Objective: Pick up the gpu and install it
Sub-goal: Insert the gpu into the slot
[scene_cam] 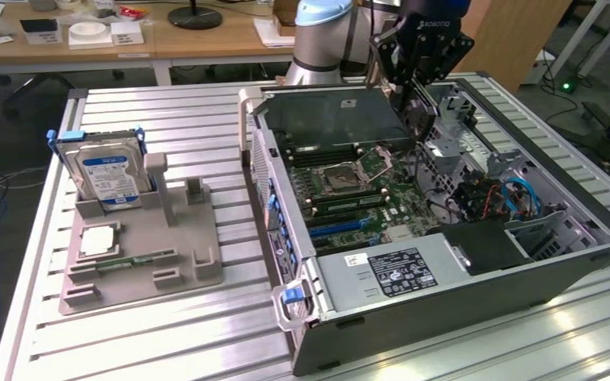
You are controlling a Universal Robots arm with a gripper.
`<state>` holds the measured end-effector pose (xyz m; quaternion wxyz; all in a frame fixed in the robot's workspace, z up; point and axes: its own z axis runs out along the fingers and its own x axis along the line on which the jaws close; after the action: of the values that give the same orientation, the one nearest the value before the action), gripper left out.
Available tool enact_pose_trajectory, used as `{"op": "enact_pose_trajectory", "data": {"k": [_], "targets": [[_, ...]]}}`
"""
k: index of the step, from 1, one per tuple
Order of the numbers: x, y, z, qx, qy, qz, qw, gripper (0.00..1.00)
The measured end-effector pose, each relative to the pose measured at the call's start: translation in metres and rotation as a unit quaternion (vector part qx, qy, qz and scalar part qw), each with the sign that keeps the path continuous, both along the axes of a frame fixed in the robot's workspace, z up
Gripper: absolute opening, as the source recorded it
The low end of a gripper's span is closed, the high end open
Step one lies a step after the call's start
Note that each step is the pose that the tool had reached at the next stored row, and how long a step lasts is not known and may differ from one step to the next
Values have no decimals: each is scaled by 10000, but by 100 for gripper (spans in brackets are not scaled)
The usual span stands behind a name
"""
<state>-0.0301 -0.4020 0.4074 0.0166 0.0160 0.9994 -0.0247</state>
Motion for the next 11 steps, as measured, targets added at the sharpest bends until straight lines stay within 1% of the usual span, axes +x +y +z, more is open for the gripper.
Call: {"op": "enact_pose_trajectory", "data": {"k": [6, 11], "targets": [[-1, -5, 0, 0, 0, 204, 9998, 28], [0, -5, 1, 0, 1, 440, 9990, 28]]}}
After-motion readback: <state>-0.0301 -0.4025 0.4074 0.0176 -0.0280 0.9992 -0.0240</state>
